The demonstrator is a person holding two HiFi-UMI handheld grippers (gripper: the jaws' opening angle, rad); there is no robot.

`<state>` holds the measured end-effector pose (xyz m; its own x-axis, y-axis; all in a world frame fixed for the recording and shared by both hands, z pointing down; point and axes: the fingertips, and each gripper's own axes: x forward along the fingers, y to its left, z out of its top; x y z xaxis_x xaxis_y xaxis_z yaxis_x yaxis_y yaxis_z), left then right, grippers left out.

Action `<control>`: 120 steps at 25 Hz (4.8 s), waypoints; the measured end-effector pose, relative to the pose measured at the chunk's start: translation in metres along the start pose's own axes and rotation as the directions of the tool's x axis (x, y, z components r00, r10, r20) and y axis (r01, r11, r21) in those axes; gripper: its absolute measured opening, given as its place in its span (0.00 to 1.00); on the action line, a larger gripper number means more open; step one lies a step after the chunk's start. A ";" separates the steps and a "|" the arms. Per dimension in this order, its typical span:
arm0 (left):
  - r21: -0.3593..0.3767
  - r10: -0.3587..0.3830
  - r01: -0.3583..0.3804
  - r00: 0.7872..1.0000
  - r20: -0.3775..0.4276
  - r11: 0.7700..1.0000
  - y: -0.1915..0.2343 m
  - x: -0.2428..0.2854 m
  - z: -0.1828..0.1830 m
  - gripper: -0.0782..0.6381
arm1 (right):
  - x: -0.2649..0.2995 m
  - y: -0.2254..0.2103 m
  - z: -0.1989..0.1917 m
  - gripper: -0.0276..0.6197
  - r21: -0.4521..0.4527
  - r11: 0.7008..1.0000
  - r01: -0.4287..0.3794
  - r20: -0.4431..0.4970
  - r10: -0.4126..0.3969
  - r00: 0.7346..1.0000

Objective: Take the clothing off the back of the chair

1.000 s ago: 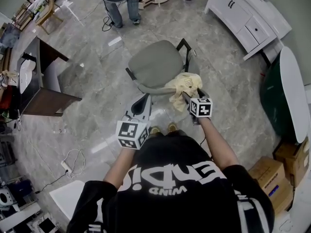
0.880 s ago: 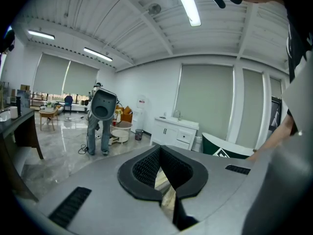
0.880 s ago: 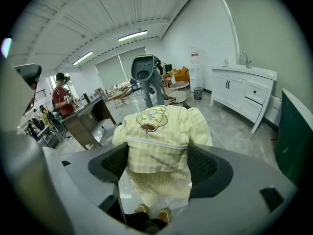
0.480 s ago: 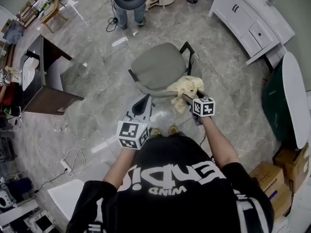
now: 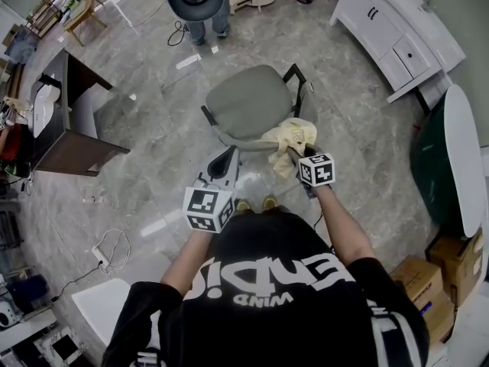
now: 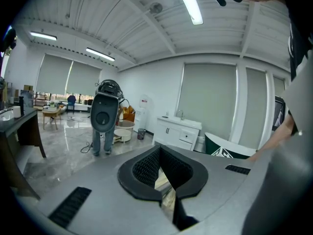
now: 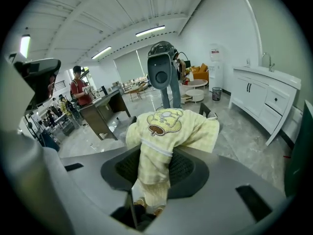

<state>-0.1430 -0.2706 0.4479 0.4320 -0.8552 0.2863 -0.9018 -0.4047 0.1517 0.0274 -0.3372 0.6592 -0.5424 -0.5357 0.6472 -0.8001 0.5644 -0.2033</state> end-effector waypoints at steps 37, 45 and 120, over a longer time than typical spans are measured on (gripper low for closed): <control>-0.010 -0.109 0.109 0.994 -0.012 0.994 0.000 -0.005 -0.008 0.13 | -0.205 0.064 0.221 0.20 -0.093 0.986 0.142 0.534 -0.071 0.843; -0.021 -0.106 0.105 0.994 -0.015 0.994 -0.009 -0.009 -0.024 0.13 | -0.240 0.065 0.184 0.20 -0.046 0.985 0.167 0.558 -0.113 0.822; 0.035 -0.163 0.161 0.985 0.051 0.986 -0.211 -0.194 -0.073 0.13 | -0.386 0.148 -0.093 0.20 0.104 0.967 0.233 0.573 -0.250 0.780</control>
<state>-0.0358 0.0042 0.4295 0.5717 -0.7932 0.2096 -0.8203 -0.5484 0.1622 0.1421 0.0117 0.4481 -0.3702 -0.9191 0.1350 -0.9268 0.3554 -0.1217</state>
